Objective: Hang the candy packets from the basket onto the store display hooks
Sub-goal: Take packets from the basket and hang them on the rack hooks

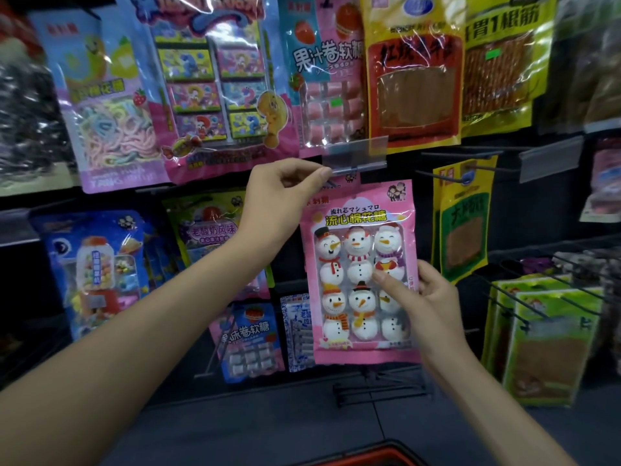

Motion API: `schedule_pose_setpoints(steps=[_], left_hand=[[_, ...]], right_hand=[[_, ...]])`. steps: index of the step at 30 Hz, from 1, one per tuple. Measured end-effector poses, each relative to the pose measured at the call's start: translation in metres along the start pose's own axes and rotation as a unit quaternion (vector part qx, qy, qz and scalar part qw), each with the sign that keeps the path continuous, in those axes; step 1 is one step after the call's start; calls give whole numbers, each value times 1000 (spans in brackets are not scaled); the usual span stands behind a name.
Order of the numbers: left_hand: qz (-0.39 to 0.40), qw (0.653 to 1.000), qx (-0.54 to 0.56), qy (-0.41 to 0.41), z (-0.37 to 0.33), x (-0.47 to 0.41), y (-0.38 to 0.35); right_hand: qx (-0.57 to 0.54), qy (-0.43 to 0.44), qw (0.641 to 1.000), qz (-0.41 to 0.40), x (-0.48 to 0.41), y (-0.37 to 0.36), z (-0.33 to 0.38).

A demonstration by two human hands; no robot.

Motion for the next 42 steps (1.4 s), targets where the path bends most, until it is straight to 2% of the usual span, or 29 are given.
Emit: schedule_pose_setpoints(steps=[9,21,26,29,31,35,38,42], left_hand=[[-11,1000,21,17,2,0,2],[-42,999,-27,18,3,4,2],[-41,999,-10,12,6,20,0],[-57,996,-10,70,32,42,-8],[-59,988,11,143,55,60,-18],[22,962,83,260,93,88,-52],[46,949,116,290,116,92,-70],[38,955,108,274,130,80,-77]], right_hand=[[11,1,1000,-5,-6,-5,-6],[23,0,1000,-4,-8,-5,-4],[42,6,999,-6,-12,-4,-5],[51,5,999,-9,-16,-3,-7],[54,0,999,-10,-19,-4,-11],[44,-14,999,-18,-28,-8,-21],[40,-25,999,-26,-37,-8,-29],[41,-39,998,-33,-57,-8,-39]])
Point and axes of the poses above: each hand's wrist, its own x-axis away from the middle knuckle, its own y-axis out of the back of the hand, z = x × y, the point moved 7 cm from there along -x, towards the middle knuckle, and after that the axes turned 15 degrees about -x, right-handed, at the moved point
